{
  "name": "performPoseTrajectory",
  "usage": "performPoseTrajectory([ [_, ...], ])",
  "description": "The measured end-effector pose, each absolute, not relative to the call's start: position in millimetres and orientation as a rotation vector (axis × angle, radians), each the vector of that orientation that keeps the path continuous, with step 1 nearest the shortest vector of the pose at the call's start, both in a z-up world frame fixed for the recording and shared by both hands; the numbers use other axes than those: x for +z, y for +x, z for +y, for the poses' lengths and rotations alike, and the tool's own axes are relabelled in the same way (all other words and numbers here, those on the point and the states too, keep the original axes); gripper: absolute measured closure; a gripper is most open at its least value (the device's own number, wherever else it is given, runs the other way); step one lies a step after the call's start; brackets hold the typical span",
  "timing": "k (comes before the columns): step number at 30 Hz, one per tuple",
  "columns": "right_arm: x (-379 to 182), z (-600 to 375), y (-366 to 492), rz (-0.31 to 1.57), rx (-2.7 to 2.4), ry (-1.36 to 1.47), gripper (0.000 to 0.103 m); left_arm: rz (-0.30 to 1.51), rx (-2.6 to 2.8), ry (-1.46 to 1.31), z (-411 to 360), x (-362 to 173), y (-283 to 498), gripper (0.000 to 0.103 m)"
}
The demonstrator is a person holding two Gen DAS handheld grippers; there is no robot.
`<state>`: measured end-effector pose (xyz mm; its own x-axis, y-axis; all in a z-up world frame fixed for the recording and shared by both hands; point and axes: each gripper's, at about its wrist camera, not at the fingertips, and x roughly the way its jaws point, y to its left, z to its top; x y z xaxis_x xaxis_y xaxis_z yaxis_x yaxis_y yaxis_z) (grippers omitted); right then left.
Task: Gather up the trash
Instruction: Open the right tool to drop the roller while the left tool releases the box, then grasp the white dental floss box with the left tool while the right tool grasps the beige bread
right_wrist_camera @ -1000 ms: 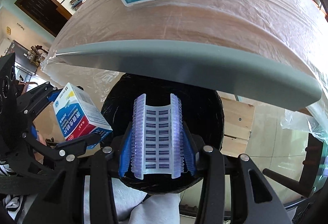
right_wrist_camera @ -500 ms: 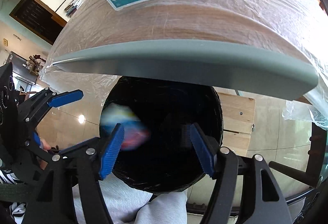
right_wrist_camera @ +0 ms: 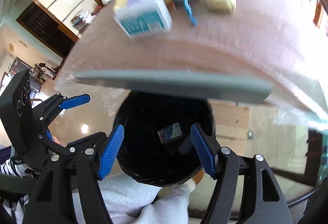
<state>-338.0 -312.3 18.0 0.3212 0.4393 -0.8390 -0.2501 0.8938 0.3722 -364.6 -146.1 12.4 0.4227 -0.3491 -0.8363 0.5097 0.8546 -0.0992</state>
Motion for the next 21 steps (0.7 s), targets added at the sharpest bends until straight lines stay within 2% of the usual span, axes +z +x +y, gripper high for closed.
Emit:
performPoseTrajectory([
  [2, 40, -318, -338, 1.089, 0.421, 0.155, 0.020, 0.957, -0.528, 0.154, -142, 31, -364, 0.010],
  [4, 61, -327, -332, 0.996, 0.334, 0.112, 0.013, 0.911, -0.501, 0.125, -142, 47, -360, 0.003],
  [6, 74, -334, -320, 0.929, 0.268, 0.072, 0.008, 0.862, -0.469, 0.097, -143, 61, -352, 0.002],
  [12, 75, -345, -264, 0.863, 0.115, -0.087, 0.008, 0.832, -0.397, 0.076, -165, 71, -313, 0.002],
  [21, 52, -352, -204, 0.925, 0.148, -0.211, 0.008, 0.889, -0.345, 0.058, -182, 51, -273, 0.002],
])
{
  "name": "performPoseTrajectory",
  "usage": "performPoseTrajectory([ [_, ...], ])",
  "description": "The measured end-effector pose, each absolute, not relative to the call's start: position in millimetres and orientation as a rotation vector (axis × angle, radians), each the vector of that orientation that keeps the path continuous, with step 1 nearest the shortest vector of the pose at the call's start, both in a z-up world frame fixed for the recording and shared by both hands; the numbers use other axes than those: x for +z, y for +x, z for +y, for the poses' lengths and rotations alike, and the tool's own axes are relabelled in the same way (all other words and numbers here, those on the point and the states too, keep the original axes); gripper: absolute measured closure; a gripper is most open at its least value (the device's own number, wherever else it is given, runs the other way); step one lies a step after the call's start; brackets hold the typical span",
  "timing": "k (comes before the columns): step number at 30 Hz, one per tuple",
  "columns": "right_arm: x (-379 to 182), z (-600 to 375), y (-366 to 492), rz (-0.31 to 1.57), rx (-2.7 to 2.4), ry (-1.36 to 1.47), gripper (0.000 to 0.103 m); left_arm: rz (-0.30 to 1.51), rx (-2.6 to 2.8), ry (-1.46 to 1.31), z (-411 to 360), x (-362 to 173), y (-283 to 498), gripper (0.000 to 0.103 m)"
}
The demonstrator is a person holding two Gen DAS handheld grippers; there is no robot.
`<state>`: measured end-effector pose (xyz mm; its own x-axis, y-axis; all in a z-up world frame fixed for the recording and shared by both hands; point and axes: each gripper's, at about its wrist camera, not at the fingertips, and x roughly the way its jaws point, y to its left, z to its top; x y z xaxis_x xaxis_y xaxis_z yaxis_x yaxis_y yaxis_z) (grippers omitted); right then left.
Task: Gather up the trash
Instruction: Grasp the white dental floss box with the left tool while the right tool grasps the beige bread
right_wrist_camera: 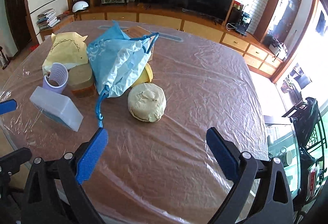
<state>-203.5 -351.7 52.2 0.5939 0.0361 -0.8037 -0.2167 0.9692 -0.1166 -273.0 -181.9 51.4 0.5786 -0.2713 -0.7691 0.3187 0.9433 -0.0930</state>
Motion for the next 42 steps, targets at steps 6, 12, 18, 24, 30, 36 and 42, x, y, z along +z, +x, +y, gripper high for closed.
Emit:
performPoseTrajectory([
  [6, 49, -353, -193, 0.937, 0.191, -0.222, 0.008, 0.927, -0.308, -0.007, -185, 40, -256, 0.002],
  [12, 40, -348, -178, 0.942, 0.275, -0.251, 0.010, 0.944, -0.266, -0.016, -196, 32, -248, 0.002],
  [18, 33, -350, -163, 0.966, 0.320, -0.252, 0.017, 0.948, -0.221, -0.018, -208, 29, -240, 0.002],
  [24, 28, -343, -153, 0.976, 0.355, -0.258, 0.026, 0.948, -0.203, -0.048, -204, 25, -232, 0.002],
  [30, 22, -333, -147, 0.992, 0.387, -0.257, 0.037, 0.942, -0.193, -0.065, -205, 26, -230, 0.012],
  [36, 20, -333, -146, 0.993, 0.388, -0.227, 0.041, 0.950, -0.187, -0.080, -202, 23, -228, 0.016],
  [42, 21, -339, -145, 0.991, 0.407, -0.199, 0.053, 0.946, -0.194, -0.096, -200, 22, -231, 0.017],
])
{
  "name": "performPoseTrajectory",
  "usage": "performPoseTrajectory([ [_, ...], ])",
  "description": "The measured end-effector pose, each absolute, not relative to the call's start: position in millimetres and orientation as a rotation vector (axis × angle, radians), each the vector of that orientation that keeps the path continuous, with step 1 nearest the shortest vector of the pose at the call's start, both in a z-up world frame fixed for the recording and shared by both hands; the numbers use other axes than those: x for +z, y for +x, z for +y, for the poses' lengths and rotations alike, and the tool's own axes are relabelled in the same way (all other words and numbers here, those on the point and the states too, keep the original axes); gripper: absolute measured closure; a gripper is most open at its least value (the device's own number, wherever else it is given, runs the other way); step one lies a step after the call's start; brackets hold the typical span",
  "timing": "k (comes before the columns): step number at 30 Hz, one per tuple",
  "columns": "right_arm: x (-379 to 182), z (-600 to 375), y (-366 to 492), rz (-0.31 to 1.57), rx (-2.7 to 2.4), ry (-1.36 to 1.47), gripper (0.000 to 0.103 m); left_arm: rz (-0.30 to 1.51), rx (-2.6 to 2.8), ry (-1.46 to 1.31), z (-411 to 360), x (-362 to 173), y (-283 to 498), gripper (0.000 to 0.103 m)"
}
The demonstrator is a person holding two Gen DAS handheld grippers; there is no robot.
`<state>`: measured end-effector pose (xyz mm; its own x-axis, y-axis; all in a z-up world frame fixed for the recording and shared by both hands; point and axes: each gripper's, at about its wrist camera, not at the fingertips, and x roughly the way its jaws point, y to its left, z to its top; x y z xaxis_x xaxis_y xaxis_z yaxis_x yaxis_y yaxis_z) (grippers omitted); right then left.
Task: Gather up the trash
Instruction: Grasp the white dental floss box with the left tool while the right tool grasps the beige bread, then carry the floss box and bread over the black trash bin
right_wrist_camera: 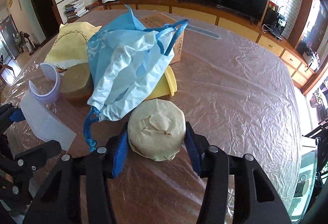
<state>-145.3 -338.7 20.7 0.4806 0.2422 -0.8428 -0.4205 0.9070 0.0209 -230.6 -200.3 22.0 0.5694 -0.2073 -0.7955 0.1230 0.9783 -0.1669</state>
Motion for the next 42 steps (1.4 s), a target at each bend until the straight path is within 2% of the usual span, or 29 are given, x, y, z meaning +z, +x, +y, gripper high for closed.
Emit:
performPoseTrajectory([
  [20, 39, -386, -175, 0.982, 0.357, 0.010, 0.053, 0.943, -0.216, -0.116, -181, 36, -248, 0.018],
  [42, 56, -380, -203, 0.967, 0.405, 0.170, 0.053, 0.917, -0.328, -0.161, -159, 48, -266, 0.019],
])
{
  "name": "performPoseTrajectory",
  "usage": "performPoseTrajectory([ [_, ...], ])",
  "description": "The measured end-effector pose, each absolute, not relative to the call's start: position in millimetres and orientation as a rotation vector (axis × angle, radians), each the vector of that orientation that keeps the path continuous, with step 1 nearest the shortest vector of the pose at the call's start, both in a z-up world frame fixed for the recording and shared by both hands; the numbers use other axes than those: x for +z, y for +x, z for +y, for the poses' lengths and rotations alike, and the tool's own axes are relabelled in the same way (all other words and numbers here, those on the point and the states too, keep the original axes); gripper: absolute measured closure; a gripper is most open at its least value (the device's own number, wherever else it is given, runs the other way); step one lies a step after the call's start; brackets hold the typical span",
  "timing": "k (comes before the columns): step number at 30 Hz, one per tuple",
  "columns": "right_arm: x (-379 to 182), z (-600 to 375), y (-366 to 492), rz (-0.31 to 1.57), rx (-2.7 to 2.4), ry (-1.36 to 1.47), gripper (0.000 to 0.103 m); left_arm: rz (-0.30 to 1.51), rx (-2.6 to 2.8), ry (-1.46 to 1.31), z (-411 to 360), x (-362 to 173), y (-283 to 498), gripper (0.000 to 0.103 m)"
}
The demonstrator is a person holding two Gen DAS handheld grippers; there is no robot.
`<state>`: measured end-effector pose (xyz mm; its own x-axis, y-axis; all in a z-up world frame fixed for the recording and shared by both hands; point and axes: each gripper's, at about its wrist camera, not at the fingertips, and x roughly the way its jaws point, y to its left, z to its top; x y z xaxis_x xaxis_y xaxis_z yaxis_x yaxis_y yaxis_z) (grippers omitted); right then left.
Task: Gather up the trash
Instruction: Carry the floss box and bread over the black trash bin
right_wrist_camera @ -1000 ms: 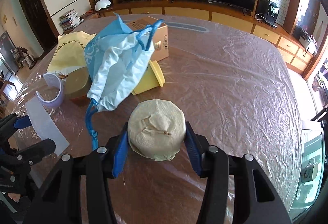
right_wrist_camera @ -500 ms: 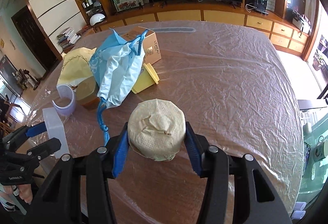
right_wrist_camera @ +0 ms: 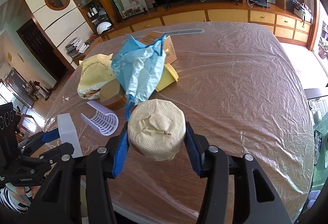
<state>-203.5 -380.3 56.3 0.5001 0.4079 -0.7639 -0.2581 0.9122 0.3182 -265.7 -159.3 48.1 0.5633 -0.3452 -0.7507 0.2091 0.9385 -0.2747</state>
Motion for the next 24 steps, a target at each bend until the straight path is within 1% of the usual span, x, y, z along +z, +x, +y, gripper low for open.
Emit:
performPoseTrajectory([
  [15, 90, -364, -240, 0.921, 0.472, 0.204, 0.053, 0.867, -0.391, -0.139, -144, 70, -286, 0.019],
  [24, 92, -350, -272, 0.937, 0.529, 0.177, 0.053, 0.869, -0.424, -0.095, -135, 75, -305, 0.019],
])
